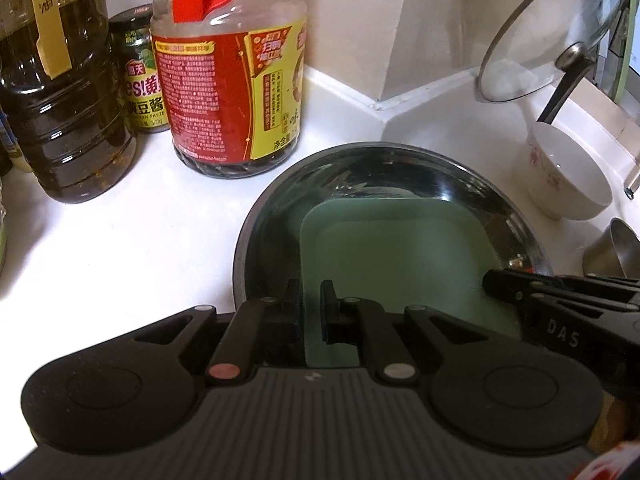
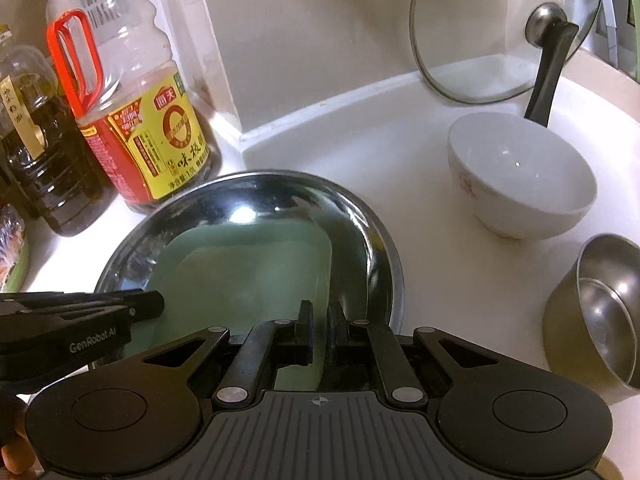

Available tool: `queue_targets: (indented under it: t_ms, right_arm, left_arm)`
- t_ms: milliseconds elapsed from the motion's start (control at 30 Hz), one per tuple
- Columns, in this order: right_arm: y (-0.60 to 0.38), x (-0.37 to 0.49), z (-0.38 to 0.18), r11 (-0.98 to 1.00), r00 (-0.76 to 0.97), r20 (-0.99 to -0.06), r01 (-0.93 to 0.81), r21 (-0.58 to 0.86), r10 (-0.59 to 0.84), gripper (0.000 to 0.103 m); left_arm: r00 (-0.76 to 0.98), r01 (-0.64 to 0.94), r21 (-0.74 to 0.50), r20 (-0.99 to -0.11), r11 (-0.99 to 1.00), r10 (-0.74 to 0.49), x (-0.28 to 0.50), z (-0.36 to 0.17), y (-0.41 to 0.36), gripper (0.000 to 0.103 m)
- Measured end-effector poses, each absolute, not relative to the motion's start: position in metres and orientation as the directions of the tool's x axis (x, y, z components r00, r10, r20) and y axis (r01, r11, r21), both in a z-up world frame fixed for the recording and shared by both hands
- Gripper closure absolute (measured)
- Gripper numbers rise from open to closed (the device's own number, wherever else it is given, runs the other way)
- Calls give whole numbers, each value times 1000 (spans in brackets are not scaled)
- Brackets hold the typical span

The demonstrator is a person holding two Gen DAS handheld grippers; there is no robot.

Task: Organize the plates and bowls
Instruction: 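Lift the green plate with both grippers and lower it into the steel basin, then open both grippers and lift them off the green plate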

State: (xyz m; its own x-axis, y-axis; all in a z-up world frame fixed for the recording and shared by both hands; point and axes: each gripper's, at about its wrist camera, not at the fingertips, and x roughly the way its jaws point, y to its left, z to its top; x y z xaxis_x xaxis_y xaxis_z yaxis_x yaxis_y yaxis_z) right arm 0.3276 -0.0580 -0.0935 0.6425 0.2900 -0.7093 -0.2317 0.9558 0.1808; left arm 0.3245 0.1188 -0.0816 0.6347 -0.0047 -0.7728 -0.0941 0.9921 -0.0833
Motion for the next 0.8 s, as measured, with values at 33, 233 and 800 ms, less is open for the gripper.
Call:
queue_targets:
  t_ms: [33, 233, 800]
  right_arm:
    - [-58, 327, -93, 957, 647, -707, -233, 174, 286, 96]
    - [-60, 321, -83, 951, 668, -678, -247, 186, 306, 95]
    - [-87, 264, -47, 888, 638, -618, -320, 330, 459, 56]
  left_arm:
    - [631, -99, -82, -775, 992, -1, 325, -82, 120, 94]
    - [642, -104, -111, -766, 988, -19, 319, -74, 125, 88]
    - [673, -55, -115, -738, 992, -49, 243, -28, 115, 83]
